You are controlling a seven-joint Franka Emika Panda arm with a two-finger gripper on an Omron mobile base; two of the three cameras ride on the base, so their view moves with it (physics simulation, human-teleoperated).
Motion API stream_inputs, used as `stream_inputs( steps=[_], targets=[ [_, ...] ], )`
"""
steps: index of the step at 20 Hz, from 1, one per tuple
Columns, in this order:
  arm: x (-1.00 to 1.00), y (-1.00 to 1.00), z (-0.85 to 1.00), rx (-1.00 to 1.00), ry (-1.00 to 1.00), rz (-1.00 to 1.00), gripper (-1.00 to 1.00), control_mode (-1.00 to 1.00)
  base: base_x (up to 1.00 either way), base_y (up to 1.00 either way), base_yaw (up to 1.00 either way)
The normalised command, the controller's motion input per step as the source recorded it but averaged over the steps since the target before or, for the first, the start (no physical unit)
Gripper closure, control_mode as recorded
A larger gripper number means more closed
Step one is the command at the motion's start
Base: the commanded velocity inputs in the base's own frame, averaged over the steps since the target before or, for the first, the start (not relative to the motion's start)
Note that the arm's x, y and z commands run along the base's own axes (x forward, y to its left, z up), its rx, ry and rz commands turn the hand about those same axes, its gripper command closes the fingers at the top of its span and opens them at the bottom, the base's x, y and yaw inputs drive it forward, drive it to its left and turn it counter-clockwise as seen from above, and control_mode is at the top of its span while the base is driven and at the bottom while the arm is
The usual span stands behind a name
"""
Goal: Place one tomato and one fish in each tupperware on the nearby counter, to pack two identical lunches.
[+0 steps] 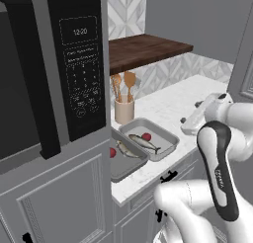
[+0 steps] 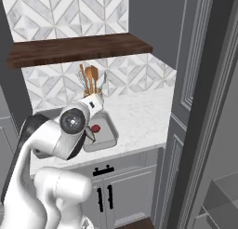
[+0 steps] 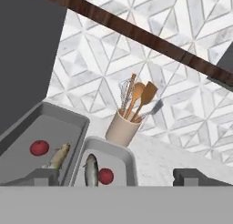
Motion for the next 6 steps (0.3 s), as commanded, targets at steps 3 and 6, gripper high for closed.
stream_inputs(
  steps=[3,6],
  targets=[
    [0.03,0.11,0.19,-0.07,0.0,0.03,-1.0,-1.0,0.0,0.0,0.0],
    [0.0,0.0,0.0,0.0,0.0,0.0,-1.0,-1.0,0.0,0.0,0.0]
  ],
)
